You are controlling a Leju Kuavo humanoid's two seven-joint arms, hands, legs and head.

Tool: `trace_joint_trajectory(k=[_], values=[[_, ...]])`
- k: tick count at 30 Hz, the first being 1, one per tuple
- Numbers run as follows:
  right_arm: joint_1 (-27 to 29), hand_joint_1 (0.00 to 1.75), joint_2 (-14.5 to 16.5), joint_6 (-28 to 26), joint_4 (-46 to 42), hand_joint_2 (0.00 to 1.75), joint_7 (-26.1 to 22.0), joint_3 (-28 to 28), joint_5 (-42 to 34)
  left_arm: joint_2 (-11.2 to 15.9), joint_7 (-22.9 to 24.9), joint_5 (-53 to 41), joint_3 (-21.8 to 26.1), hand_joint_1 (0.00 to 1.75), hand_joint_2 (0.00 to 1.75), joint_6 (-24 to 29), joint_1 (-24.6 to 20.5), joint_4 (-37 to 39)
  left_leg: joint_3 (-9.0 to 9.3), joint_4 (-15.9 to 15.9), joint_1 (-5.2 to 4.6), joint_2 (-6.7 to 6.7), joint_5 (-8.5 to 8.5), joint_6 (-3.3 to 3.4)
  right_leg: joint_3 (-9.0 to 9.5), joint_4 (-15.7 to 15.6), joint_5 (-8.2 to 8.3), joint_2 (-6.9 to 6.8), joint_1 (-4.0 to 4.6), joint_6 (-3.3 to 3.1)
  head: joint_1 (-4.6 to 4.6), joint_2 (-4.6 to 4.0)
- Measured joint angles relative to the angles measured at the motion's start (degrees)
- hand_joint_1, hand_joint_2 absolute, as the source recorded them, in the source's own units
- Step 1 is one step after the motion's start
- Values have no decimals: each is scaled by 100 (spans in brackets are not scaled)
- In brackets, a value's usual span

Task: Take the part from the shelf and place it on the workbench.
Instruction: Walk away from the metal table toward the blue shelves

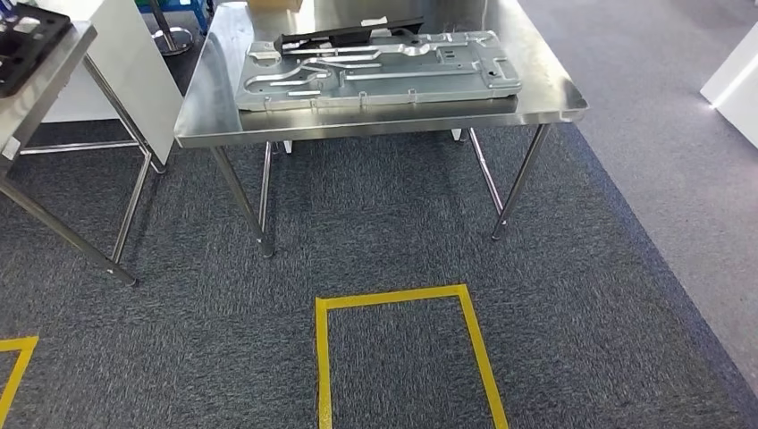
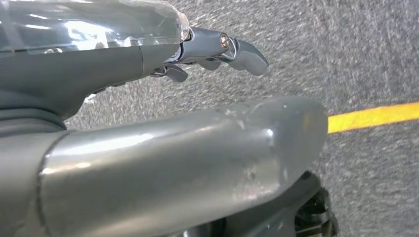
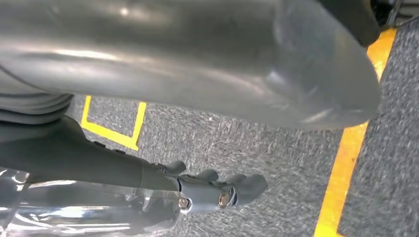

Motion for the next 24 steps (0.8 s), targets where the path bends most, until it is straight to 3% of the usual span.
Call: trace_joint_trajectory(k=[1, 3, 4, 5, 7, 8, 9, 11, 12, 14, 15, 16, 18, 20, 21, 22, 24], values=[[6, 0, 1, 22, 1, 0, -45, -15, -20, 0, 2, 4, 7, 0, 0, 4, 10, 0, -64, 170, 7, -5, -233, -22, -69, -10, 74, -20, -3, -50, -11, 0], [15, 0, 3, 74, 3, 0, -80, -35, -11, 1, 26, 6, 14, 0, 0, 10, 29, 1, -215, 836, 13, -8, -874, -39, -248, -2, 216, -41, 27, -114, -40, 1], [18, 0, 5, 106, 5, 0, -68, -37, 16, 1, 43, 4, 16, 0, 0, 11, 35, 1, -268, 1207, 11, -9, -1073, -41, -351, 9, 279, -54, 46, -127, -44, 1], [19, 0, 9, 135, 9, 0, -44, -37, 52, 2, 67, 2, 19, 0, 0, 11, 36, 1, -268, 1490, 7, -9, -1117, -38, -460, 27, 339, -69, 65, -134, -44, 1], [24, 0, 18, 160, 15, 0, 21, -30, 115, 2, 127, 5, 32, 0, 0, 11, 30, 1, -56, 1570, -6, -2, -807, -21, -664, 84, 429, -125, 90, -135, -44, 1], [28, 0, 22, 158, 16, 0, 56, -24, 142, 2, 165, 12, 46, 0, 0, 7, 26, 0, 188, 1336, -14, 33, -628, -5, -749, 125, 465, -158, 96, -124, -45, 1], [32, 0, 25, 158, 17, 0, 96, -14, 171, 2, 202, 23, 61, 0, 0, 2, 18, -1, 509, 952, -33, 114, -583, 15, -813, 172, 490, -192, 105, -107, -46, 1], [39, 0, 31, 184, 19, 0, 173, 17, 232, 2, 249, 44, 89, 0, 0, -8, -15, -2, 1080, 120, -80, 260, -790, 84, -879, 256, 527, -286, 120, -59, -43, 0], [37, 0, 33, 207, 19, 0, 205, 35, 256, 2, 265, 50, 98, 0, 0, -10, -31, -2, 1218, -138, -101, 283, -916, 129, -889, 277, 547, -344, 125, -29, -40, 0], [25, 0, 35, 244, 20, 0, 254, 63, 277, 1, 288, 44, 112, 0, 0, -7, -39, -2, 1229, -292, -96, 203, -932, 230, -899, 292, 582, -432, 115, 44, -38, 0], [20, 0, 34, 252, 20, 0, 272, 72, 279, -1, 305, 37, 115, 0, 0, -2, -27, -2, 1201, -305, -86, 157, -881, 273, -922, 348, 528, -386, 104, 85, -35, 0], [19, 0, 34, 252, 20, 0, 286, 79, 279, -3, 320, 29, 117, 0, 0, 4, -15, -2, 1169, -319, -75, 121, -829, 311, -982, 497, 393, -296, 91, 121, -29, 0], [34, 0, 33, 256, 20, 0, 303, 87, 279, -7, 339, 12, 120, 0, 0, 10, 2, -1, 1077, -318, -75, 52, -742, 355, -1224, 1121, -63, -81, 66, 175, -14, -1], [56, 0, 33, 261, 22, 0, 315, 91, 279, -10, 344, 0, 120, 0, 0, 10, 12, 1, 979, -295, -81, -43, -678, 359, -1431, 1741, -370, -18, 59, 196, -7, 0], [64, 0, 33, 262, 23, 0, 320, 92, 280, -11, 345, -5, 120, 0, 0, 9, 19, 1, 941, -276, -82, -99, -655, 352, -1413, 1805, -363, -11, 57, 197, -6, 0], [68, 0, 33, 264, 24, 0, 324, 93, 281, -11, 347, -10, 120, 0, 0, 9, 25, 0, 913, -255, -82, -158, -639, 341, -1282, 1647, -251, 2, 52, 190, -6, 1], [70, 0, 33, 279, 25, 0, 330, 98, 292, -15, 356, -19, 120, 0, 0, 10, 27, 0, 873, -210, -80, -267, -623, 320, -814, 892, 69, 156, 34, 153, -6, 0]])
